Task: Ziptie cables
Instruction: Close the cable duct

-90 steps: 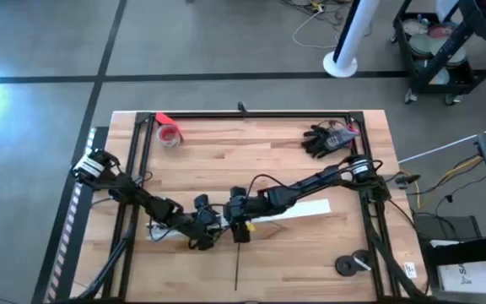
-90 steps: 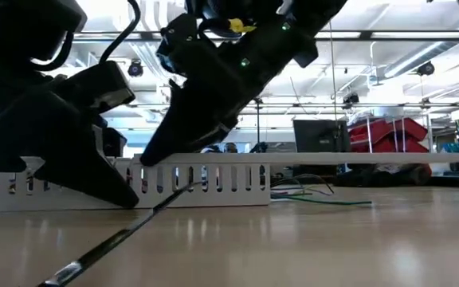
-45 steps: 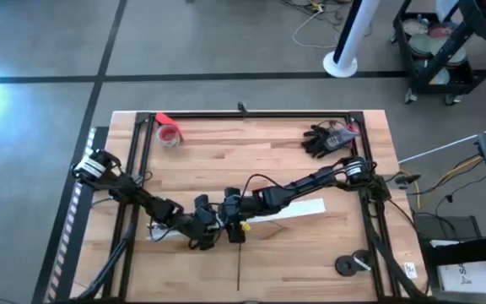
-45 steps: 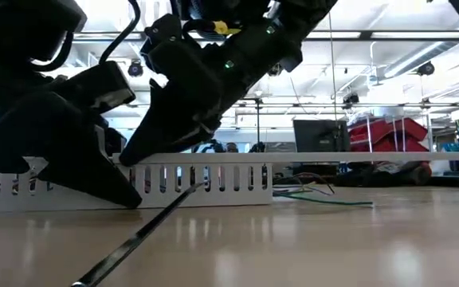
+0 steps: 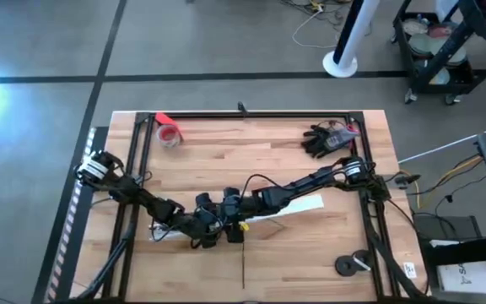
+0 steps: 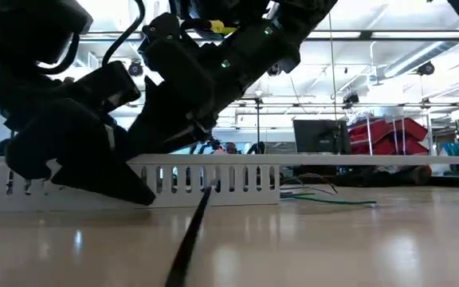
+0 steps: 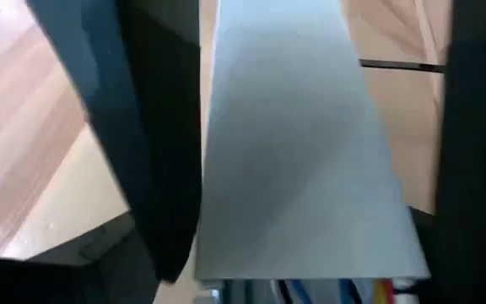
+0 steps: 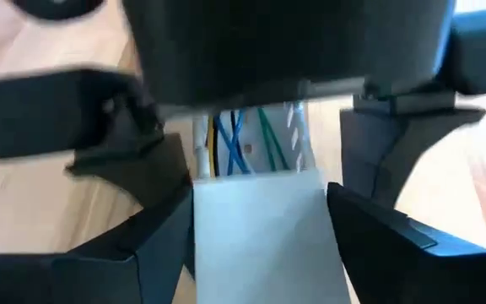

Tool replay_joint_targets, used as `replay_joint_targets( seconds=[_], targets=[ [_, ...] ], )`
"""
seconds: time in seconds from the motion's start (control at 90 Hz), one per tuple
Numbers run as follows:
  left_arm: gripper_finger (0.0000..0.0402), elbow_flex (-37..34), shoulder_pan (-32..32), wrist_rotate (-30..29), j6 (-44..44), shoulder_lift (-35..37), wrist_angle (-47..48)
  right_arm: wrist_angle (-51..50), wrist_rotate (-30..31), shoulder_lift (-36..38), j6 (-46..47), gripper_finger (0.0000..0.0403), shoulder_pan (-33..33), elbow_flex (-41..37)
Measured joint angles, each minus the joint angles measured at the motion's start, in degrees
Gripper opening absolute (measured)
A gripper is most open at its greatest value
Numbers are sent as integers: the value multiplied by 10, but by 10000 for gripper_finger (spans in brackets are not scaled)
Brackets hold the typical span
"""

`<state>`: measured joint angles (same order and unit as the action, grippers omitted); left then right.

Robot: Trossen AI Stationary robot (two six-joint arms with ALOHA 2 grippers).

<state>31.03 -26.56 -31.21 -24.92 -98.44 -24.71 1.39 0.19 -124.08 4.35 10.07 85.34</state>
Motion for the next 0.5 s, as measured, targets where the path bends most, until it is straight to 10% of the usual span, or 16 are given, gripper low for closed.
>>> replay_joint_targets(
  seconds=[0.5],
  targets=[
    [347,0,-2,29,-9,33,59,-15,-2,6,-13,257,0,5]
  ],
)
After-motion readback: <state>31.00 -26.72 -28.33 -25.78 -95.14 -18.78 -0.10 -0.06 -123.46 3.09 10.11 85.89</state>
